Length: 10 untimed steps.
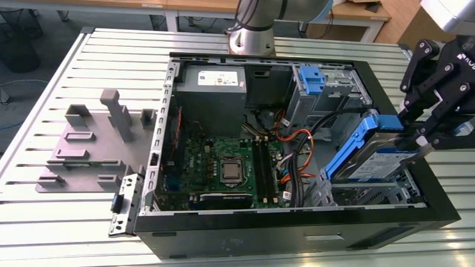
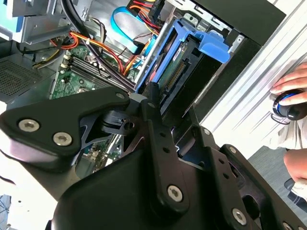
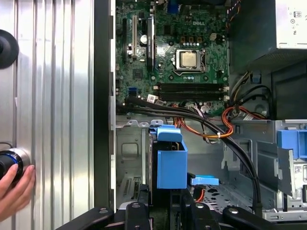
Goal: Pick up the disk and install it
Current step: 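Insert the disk into the insertion slot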
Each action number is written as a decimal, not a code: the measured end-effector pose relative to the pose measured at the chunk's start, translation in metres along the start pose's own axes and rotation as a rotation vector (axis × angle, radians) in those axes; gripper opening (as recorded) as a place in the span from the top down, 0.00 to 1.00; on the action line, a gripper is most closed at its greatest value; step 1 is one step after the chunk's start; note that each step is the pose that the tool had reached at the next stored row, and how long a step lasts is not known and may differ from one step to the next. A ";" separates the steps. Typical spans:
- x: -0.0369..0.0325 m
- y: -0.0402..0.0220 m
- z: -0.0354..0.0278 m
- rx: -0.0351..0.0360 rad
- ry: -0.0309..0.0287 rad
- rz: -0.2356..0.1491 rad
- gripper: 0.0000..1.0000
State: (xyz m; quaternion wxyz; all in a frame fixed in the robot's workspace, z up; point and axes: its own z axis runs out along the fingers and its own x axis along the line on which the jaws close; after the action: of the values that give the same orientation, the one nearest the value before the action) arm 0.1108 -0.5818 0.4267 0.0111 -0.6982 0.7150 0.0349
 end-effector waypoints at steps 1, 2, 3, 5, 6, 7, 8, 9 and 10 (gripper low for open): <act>0.0001 -0.0001 0.0019 0.0000 0.0000 0.000 0.65; 0.0002 -0.0001 0.0037 0.0000 0.0000 0.000 0.65; 0.0004 -0.0002 0.0056 0.0000 -0.0001 0.000 0.65; 0.0006 -0.0003 0.0091 0.0000 0.0000 0.000 0.65; 0.0007 -0.0004 0.0110 0.0000 0.0000 0.000 0.65; 0.0009 -0.0004 0.0128 0.0000 0.0000 0.000 0.65; 0.0010 -0.0005 0.0146 0.0000 0.0000 0.000 0.65; 0.0011 -0.0006 0.0164 0.0000 0.0000 0.000 0.65; 0.0012 -0.0006 0.0182 0.0000 -0.0001 0.000 0.65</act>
State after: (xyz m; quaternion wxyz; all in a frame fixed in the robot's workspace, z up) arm 0.1107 -0.5818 0.4085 0.0111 -0.6981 0.7150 0.0350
